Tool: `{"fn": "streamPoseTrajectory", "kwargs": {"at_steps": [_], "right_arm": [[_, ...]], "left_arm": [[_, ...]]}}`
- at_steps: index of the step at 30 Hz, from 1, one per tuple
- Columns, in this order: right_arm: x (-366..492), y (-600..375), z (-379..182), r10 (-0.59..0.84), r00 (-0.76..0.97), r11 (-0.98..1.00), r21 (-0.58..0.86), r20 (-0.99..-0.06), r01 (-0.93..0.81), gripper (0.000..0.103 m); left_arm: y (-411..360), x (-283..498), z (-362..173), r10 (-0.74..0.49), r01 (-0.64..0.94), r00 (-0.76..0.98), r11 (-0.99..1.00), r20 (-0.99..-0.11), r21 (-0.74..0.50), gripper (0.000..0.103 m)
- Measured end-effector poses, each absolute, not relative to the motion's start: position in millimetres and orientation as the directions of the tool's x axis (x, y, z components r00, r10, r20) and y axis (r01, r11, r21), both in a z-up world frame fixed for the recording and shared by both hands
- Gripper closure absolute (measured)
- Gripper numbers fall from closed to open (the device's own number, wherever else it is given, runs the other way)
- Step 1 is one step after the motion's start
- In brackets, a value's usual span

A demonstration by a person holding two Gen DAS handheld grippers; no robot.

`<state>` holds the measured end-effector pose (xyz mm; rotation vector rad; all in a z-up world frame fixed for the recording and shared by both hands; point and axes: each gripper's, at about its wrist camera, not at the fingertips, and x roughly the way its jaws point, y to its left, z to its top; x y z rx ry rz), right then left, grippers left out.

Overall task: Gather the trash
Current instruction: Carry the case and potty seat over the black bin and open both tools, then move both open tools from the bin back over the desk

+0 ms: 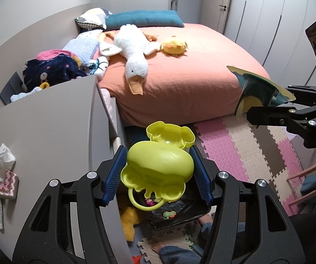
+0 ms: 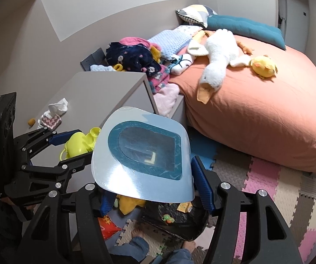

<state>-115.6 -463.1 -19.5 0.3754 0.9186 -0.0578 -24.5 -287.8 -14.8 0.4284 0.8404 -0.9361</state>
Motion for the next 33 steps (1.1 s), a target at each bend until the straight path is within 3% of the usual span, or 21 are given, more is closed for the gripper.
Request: {"fn": "streamPoseTrajectory", "kwargs": {"at_steps": [3, 4, 5, 6, 17, 33], "right_arm": [[-120.7, -467.3, -22.9, 0.119, 0.600, 0.927, 0.305, -0.791, 0.217, 0.032], [-121.9, -468.2, -24.2, 0.129, 0.597, 0.925, 0.313, -0.792, 0.215, 0.031], [-123.6, -469.4, -25.3, 0.125, 0.594, 0.924, 0.311, -0.795, 0.222, 0.028], [-125.7, -471.0, -26.2, 0.113, 0.592, 0.925, 0.302, -0.798, 0.231, 0.023], [-131.4, -480.3, -33.0, 0.094, 0.597, 0.912, 0.310, -0.796, 0.270, 0.020], [-104.3, -460.2, -36.7, 0.157, 0.581, 0.927, 0.322, -0.798, 0.192, 0.020]], "left_arm": [[-292.3, -27.1, -19.4, -0.516, 0.846, 0.295, 0.532, -0.804, -0.031, 0.043], [-293.5, -26.9, -21.3, -0.506, 0.844, 0.297, 0.536, -0.810, -0.026, 0.022], [-294.4, -27.0, -23.2, -0.489, 0.834, 0.314, 0.552, -0.814, -0.010, 0.010], [-294.6, -27.6, -23.5, -0.484, 0.829, 0.329, 0.560, -0.811, 0.002, 0.007], [-289.4, -22.3, -30.4, -0.425, 0.797, 0.366, 0.602, -0.828, 0.042, 0.007], [-261.4, -12.4, -33.2, -0.382, 0.738, 0.399, 0.673, -0.834, 0.045, 0.007]]}}
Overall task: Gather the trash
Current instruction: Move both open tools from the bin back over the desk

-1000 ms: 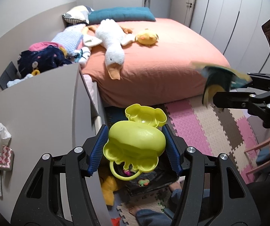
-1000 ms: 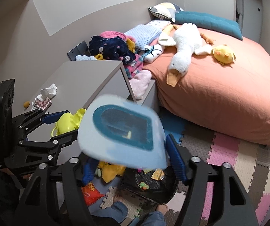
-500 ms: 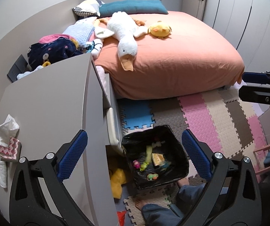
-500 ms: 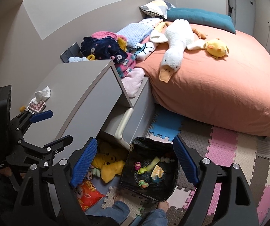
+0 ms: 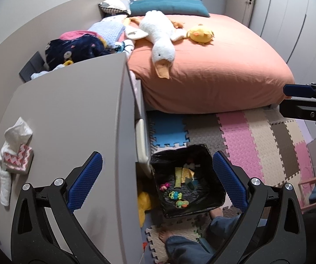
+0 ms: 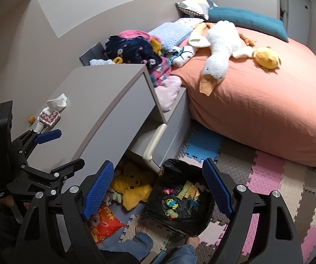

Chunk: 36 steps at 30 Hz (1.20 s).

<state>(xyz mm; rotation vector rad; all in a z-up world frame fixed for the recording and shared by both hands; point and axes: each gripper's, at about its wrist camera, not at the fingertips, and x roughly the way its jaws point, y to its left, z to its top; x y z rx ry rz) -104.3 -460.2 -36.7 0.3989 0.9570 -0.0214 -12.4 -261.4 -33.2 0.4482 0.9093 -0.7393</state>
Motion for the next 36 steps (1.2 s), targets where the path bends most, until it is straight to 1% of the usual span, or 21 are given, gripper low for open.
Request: {"fn": "streamPoseTrajectory", "kwargs": {"at_steps": [14, 36], "right_arm": [[-61.7, -411.7, -33.9, 0.251, 0.562, 0.938, 0.341, -0.788, 0.058, 0.020], [10.0, -284.7, -31.8, 0.392, 0.486, 0.920, 0.334, -0.781, -0.206, 0.020]], "left_arm": [[-196.6, 6.5, -30.4, -0.317, 0.632, 0.455, 0.774, -0.832, 0.050, 0.007], [-58.0, 27.8, -31.0, -0.179, 0.375, 0.532, 0.926, -0.828, 0.040, 0.007]]}}
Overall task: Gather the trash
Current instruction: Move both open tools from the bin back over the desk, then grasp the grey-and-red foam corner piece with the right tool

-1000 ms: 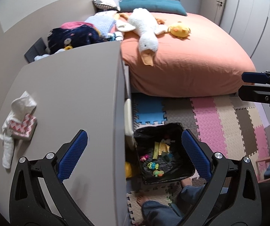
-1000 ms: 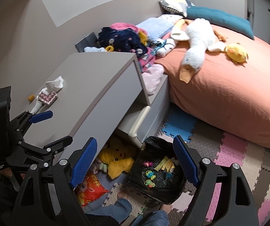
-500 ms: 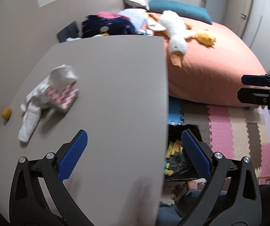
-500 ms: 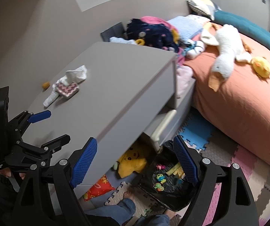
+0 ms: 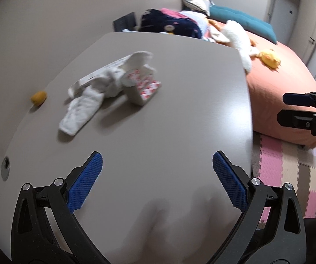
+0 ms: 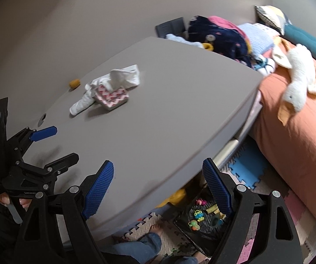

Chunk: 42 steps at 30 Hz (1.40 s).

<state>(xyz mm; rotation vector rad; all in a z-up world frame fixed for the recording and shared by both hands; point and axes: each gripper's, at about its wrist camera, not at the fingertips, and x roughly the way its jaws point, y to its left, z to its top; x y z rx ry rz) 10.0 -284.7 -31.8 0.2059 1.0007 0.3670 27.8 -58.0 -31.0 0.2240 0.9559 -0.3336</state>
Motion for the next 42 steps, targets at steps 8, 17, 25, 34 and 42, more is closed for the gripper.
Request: {"fn": "streamPoseTrajectory", "kwargs": {"at_steps": [8, 17, 25, 34, 42], "right_arm": [[34.9, -240.7, -32.5, 0.434, 0.449, 0.898, 0.331, -0.781, -0.291, 0.020], [68.4, -196.9, -32.1, 0.465, 0.430, 0.875, 0.327, -0.774, -0.358, 0.020], [103.7, -160.9, -32.0, 0.482, 0.427, 0.859, 0.316, -0.765, -0.404, 0.020], [143.5, -142.6, -58.9, 0.433, 0.417, 0.887, 0.296, -0.799, -0.355, 0.020], [167.7, -144.1, -74.2, 0.428, 0.418, 0.895, 0.311, -0.801, -0.321, 0.020]], "left_arm": [[-22.1, 39.6, -33.5, -0.139, 0.291, 0.543, 0.956, -0.828, 0.030, 0.007], [9.9, 60.3, -38.8, -0.105, 0.222, 0.553, 0.975, -0.826, 0.025, 0.007], [29.7, 82.7, -49.2, -0.096, 0.195, 0.533, 0.981, -0.841, 0.011, 0.007], [33.7, 108.9, -61.3, -0.106, 0.193, 0.514, 0.981, -0.851, -0.005, 0.007], [33.4, 131.2, -65.3, -0.122, 0.189, 0.522, 0.982, -0.844, -0.025, 0.007]]}}
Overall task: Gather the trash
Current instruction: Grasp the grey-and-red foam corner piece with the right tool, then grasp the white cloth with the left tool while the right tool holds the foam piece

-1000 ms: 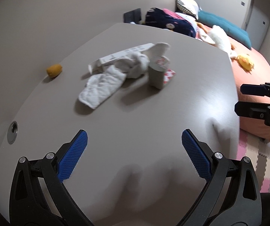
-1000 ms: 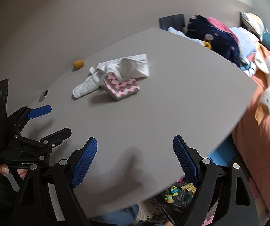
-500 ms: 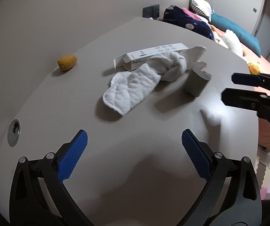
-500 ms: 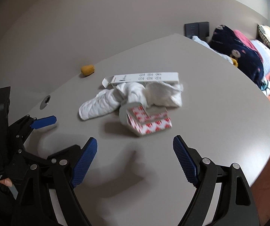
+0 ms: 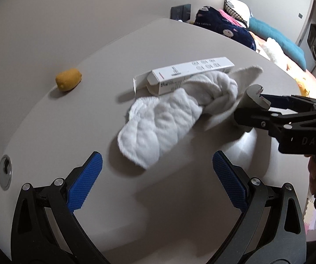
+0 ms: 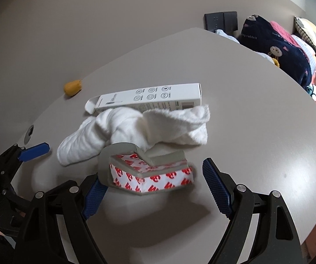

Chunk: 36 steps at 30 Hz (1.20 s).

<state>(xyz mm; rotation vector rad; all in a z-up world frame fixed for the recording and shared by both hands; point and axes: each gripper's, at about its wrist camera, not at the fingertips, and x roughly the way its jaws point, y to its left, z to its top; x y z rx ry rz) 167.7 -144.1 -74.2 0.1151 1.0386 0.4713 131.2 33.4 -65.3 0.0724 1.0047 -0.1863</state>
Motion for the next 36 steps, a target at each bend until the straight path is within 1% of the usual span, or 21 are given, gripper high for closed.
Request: {"fn": "streamPoseTrajectory", "kwargs": {"at_steps": [2, 3, 4, 7, 12, 17, 20, 22, 23, 25, 26, 27, 28, 29, 31, 32, 34, 36], "right_arm": [[172.3, -144.3, -77.0, 0.436, 0.416, 0.892, 0.320, -0.798, -0.320, 0.020], [173.5, -144.4, -77.8, 0.437, 0.417, 0.891, 0.321, -0.797, -0.321, 0.025], [174.0, -144.4, -78.4, 0.438, 0.420, 0.890, 0.319, -0.795, -0.326, 0.033], [173.5, -145.0, -77.2, 0.443, 0.426, 0.886, 0.313, -0.789, -0.341, 0.036], [173.7, -151.0, -76.1, 0.440, 0.424, 0.888, 0.311, -0.792, -0.340, 0.038], [172.8, -167.3, -72.6, 0.456, 0.429, 0.885, 0.348, -0.780, -0.308, 0.038], [168.9, -173.7, -67.4, 0.455, 0.444, 0.887, 0.349, -0.772, -0.302, 0.038], [168.2, -177.8, -64.7, 0.453, 0.451, 0.889, 0.352, -0.769, -0.294, 0.038], [167.9, -179.8, -63.7, 0.452, 0.453, 0.890, 0.352, -0.768, -0.290, 0.038], [167.0, -183.6, -62.1, 0.448, 0.458, 0.892, 0.353, -0.768, -0.281, 0.038], [166.8, -185.3, -61.1, 0.448, 0.460, 0.893, 0.355, -0.767, -0.278, 0.038], [166.5, -186.6, -60.2, 0.447, 0.462, 0.893, 0.355, -0.767, -0.275, 0.038], [165.6, -187.6, -58.9, 0.445, 0.465, 0.895, 0.354, -0.766, -0.273, 0.038], [165.0, -188.5, -57.8, 0.444, 0.466, 0.895, 0.354, -0.765, -0.272, 0.038], [162.8, -190.7, -55.9, 0.443, 0.470, 0.895, 0.354, -0.763, -0.270, 0.038], [161.8, -191.9, -54.9, 0.442, 0.472, 0.896, 0.354, -0.763, -0.268, 0.038], [159.0, -194.5, -52.8, 0.439, 0.478, 0.898, 0.353, -0.761, -0.263, 0.038], [156.0, -198.2, -50.1, 0.435, 0.485, 0.900, 0.351, -0.759, -0.258, 0.038]], "left_arm": [[32.7, 137.5, -65.1, -0.130, 0.191, 0.525, 0.981, -0.841, -0.033, 0.007], [32.2, 139.8, -65.2, -0.136, 0.194, 0.525, 0.980, -0.840, -0.038, 0.007], [31.0, 142.6, -65.0, -0.143, 0.198, 0.526, 0.979, -0.839, -0.043, 0.007], [26.7, 149.9, -65.8, -0.163, 0.211, 0.523, 0.976, -0.837, -0.058, 0.007], [19.6, 160.1, -69.5, -0.192, 0.222, 0.515, 0.971, -0.835, -0.087, 0.007], [14.8, 167.8, -71.1, -0.216, 0.220, 0.510, 0.969, -0.833, -0.116, 0.007], [9.0, 169.9, -70.2, -0.220, 0.233, 0.515, 0.966, -0.829, -0.112, 0.008], [5.3, 171.4, -71.6, -0.213, 0.239, 0.513, 0.966, -0.831, -0.099, 0.014], [3.1, 172.9, -72.7, -0.210, 0.241, 0.509, 0.966, -0.835, -0.096, 0.020], [1.3, 172.6, -74.4, -0.184, 0.235, 0.511, 0.970, -0.839, -0.070, 0.038], [1.0, 172.3, -73.9, -0.170, 0.231, 0.518, 0.971, -0.838, -0.054, 0.042], [1.0, 173.2, -73.9, -0.171, 0.231, 0.518, 0.971, -0.838, -0.055, 0.049], [2.8, 172.7, -72.9, -0.181, 0.231, 0.516, 0.971, -0.837, -0.067, 0.057], [5.1, 172.3, -71.9, -0.201, 0.235, 0.512, 0.968, -0.835, -0.089, 0.060], [9.3, 173.5, -72.2, -0.229, 0.229, 0.506, 0.965, -0.831, -0.126, 0.074], [11.5, 173.8, -72.4, -0.236, 0.217, 0.505, 0.966, -0.830, -0.142, 0.077], [17.6, 173.0, -71.6, -0.234, 0.172, 0.511, 0.971, -0.827, -0.169, 0.086], [23.2, 170.1, -68.5, -0.241, 0.136, 0.525, 0.971, -0.817, -0.199, 0.089]]}}
